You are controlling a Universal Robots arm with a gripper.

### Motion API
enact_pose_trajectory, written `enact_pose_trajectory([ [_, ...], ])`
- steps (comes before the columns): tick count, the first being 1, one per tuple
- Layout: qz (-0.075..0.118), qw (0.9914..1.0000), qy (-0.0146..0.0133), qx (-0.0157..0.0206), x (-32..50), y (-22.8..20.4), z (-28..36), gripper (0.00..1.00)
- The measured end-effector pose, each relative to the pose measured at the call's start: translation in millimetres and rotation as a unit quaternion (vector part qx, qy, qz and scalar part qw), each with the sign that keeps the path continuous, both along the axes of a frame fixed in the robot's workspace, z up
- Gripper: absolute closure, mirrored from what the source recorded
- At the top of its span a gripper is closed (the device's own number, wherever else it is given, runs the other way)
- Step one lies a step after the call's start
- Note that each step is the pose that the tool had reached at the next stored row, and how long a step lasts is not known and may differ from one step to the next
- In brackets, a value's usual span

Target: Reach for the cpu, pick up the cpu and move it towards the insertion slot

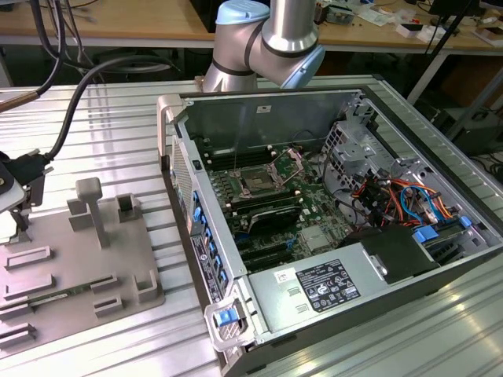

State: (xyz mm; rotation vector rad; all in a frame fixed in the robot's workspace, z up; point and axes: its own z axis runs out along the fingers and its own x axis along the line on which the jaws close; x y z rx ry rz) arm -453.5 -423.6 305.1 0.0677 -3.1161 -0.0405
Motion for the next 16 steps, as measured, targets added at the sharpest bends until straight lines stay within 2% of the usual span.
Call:
enact_pose_trajectory([
  [16, 0.000, 1.00000, 0.0000, 0.0000, 0.0, 0.0, 4.9, 0.45],
])
